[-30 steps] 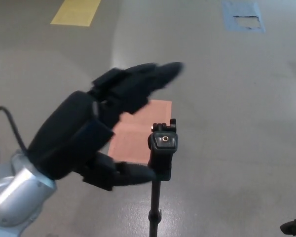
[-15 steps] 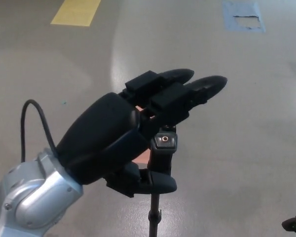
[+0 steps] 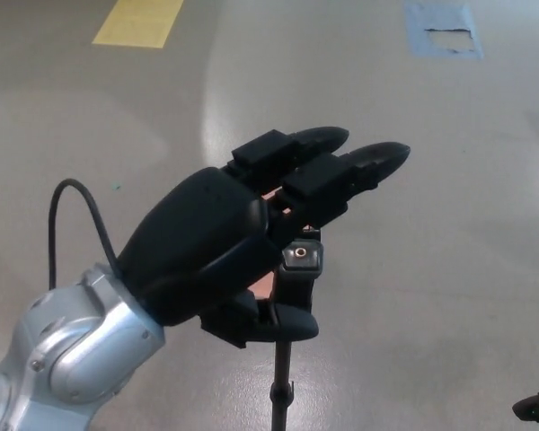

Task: The robot uses its left hand to grab the top of a phone stand kept on the floor and rotates it anti-clockwise

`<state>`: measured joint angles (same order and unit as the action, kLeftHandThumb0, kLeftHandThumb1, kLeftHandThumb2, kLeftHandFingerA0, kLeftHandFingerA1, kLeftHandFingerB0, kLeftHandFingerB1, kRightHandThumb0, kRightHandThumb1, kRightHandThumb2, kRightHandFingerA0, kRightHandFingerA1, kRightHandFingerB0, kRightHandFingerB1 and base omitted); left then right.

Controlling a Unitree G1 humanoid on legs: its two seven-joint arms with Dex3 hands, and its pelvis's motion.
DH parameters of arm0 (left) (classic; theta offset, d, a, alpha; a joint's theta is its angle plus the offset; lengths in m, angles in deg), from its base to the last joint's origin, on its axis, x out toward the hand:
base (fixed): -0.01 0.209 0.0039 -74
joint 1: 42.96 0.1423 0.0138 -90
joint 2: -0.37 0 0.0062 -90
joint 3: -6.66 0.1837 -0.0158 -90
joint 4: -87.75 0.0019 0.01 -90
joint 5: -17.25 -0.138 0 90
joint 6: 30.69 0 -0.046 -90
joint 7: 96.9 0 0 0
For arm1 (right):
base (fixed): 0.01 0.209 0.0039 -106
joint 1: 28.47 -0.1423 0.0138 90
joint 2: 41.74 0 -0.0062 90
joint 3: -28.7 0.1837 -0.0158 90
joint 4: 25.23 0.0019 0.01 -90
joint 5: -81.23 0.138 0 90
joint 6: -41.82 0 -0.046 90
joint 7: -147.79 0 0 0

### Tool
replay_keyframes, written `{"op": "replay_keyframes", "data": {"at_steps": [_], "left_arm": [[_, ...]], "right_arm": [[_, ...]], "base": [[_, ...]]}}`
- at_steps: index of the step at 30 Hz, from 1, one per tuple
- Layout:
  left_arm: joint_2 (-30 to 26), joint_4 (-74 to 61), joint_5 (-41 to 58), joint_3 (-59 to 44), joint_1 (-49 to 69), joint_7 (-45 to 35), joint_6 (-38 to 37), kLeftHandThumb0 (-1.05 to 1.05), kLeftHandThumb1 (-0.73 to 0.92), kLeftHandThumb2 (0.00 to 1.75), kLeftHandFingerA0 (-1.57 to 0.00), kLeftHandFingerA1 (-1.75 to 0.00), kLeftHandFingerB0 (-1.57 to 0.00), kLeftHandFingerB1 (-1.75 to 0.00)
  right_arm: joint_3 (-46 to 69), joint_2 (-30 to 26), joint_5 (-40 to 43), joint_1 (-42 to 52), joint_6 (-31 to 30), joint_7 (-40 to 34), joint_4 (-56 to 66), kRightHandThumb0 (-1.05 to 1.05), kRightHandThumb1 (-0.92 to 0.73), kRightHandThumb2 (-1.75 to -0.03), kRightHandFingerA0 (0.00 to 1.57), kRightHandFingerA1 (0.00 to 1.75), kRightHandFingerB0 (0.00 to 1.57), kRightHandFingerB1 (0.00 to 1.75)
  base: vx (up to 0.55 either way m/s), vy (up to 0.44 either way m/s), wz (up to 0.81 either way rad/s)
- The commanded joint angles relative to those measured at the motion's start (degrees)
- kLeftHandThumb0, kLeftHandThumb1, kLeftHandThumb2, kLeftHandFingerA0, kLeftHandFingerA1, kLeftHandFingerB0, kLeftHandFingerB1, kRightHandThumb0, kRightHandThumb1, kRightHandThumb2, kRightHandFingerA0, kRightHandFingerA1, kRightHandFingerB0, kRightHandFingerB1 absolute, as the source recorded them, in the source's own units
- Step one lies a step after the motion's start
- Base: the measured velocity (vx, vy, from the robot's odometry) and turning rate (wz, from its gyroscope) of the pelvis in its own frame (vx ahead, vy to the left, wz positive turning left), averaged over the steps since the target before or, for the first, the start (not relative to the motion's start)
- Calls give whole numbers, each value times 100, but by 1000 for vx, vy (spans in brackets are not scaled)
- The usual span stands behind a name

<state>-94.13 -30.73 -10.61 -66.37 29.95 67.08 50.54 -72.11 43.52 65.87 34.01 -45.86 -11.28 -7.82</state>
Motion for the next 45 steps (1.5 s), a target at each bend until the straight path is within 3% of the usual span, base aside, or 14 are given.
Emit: {"op": "replay_keyframes", "data": {"at_steps": [1,4,5,23,24,27,28,30,31,39,40,41,42,45], "left_arm": [[-4,155,-361,56,-189,-55,9,-44,34,61,-10,-29,-6,-25],[31,241,-471,106,-273,-29,4,-45,37,58,-10,-33,-8,-30],[47,309,-525,140,-332,-12,-10,-24,24,80,0,-48,0,-48],[207,943,-890,319,-599,245,-210,-25,29,83,0,-47,0,-47],[214,967,-908,319,-581,253,-222,-25,29,83,0,-47,0,-47],[217,983,-924,319,-569,258,-233,-25,29,83,0,-47,0,-47],[215,1008,-950,320,-558,273,-246,-26,30,84,0,-47,0,-47],[195,1020,-986,320,-524,251,-237,-26,31,85,0,-47,0,-48],[191,1028,-1000,322,-509,256,-237,-27,30,84,0,-47,0,-48],[162,1050,-1070,299,-435,274,-244,-27,29,84,0,-47,0,-48],[155,1048,-1071,292,-430,272,-246,-51,39,62,-10,-34,-8,-31],[149,1047,-1073,288,-426,271,-249,-51,39,62,-10,-34,-8,-31],[142,1057,-1080,285,-424,276,-257,-51,39,62,-9,-34,-7,-31],[135,1089,-1086,281,-405,300,-288,-50,40,62,-9,-34,-7,-32]], "right_arm": [[18,-84,-26,-62,24,11,-25,-46,-66,-80,26,46,6,33],[0,-97,-53,-61,45,-2,-36,-47,-66,-80,26,46,6,33],[10,-101,-45,-57,47,-5,-26,-40,-79,-65,31,39,11,25],[20,-123,-58,-114,57,64,10,-40,-79,-64,30,38,12,26],[13,-126,-64,-114,62,65,17,-46,-67,-78,26,45,9,34],[14,-126,-63,-117,50,68,24,-46,-67,-78,26,45,9,34],[14,-127,-63,-125,48,71,24,-40,-79,-64,30,39,12,26],[12,-126,-65,-124,68,73,31,-40,-79,-65,30,39,12,26],[9,-126,-70,-125,60,67,32,-47,-67,-78,26,45,9,34],[-10,-120,-95,-166,43,33,25,-47,-67,-80,27,46,8,35],[-7,-117,-90,-169,47,35,32,-40,-79,-63,35,40,13,27],[-4,-114,-86,-171,50,33,35,-40,-79,-63,35,40,13,27],[-4,-109,-86,-181,31,28,34,-47,-67,-80,28,46,9,35],[0,-111,-82,-199,5,46,33,-47,-67,-80,27,46,8,35]], "base": [[0,0,0],[0,0,0],[0,0,0],[0,0,0],[0,0,0],[0,0,0],[0,0,0],[0,0,0],[0,0,0],[0,0,0],[0,0,0],[0,0,0],[0,0,0],[0,0,0]]}}
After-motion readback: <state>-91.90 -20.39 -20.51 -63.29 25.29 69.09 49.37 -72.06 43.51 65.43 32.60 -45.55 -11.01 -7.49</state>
